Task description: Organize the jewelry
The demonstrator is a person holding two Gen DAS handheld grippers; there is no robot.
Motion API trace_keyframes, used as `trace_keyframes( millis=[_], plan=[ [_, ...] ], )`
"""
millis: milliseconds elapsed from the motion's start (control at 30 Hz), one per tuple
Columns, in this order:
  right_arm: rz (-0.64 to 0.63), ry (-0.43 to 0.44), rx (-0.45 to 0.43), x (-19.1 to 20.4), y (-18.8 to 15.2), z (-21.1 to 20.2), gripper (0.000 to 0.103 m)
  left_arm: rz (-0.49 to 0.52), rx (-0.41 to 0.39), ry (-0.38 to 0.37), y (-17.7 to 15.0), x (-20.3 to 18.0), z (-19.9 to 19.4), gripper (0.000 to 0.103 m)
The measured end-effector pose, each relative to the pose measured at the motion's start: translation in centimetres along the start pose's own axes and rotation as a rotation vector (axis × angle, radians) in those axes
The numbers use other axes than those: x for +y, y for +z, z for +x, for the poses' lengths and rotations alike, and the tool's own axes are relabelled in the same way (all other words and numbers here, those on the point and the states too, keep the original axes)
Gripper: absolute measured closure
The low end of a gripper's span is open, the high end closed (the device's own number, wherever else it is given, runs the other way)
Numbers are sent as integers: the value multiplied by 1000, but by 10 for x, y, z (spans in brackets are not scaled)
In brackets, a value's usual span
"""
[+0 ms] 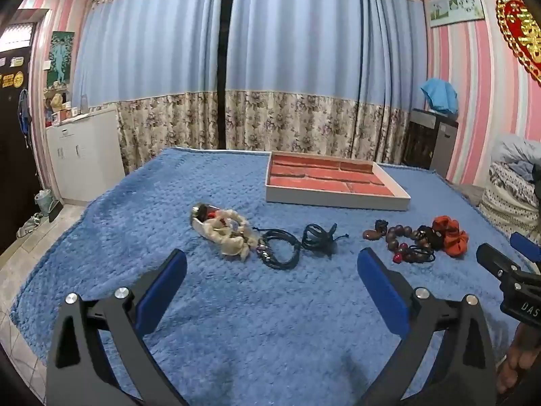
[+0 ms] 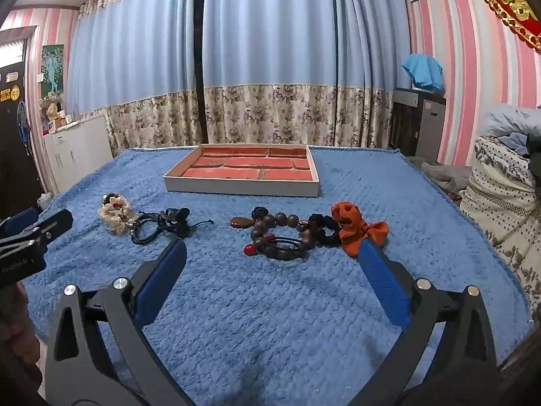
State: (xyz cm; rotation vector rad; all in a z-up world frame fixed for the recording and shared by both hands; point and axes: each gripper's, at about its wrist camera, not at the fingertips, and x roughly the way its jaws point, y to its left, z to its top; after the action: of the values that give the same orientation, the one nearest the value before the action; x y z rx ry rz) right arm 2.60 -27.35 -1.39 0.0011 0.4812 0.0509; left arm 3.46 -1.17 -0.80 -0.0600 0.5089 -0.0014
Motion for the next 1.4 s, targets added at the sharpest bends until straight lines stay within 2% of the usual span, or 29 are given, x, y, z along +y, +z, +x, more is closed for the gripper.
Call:
trace_keyframes(
  millis=[200, 333, 733, 1400],
  plan=[
    [13, 14, 24, -4, 0, 16, 4, 21, -29, -24, -6, -9, 17, 4],
    [15, 20, 33, -4, 0, 22, 4, 21, -21, -15, -7, -9, 22, 4],
    [1, 18, 43, -4, -2, 25, 4, -3, 3, -13, -9, -3, 26, 4],
    [-31, 31, 44, -2, 2, 23, 4, -27, -17, 2, -8, -3, 19, 4]
  ],
)
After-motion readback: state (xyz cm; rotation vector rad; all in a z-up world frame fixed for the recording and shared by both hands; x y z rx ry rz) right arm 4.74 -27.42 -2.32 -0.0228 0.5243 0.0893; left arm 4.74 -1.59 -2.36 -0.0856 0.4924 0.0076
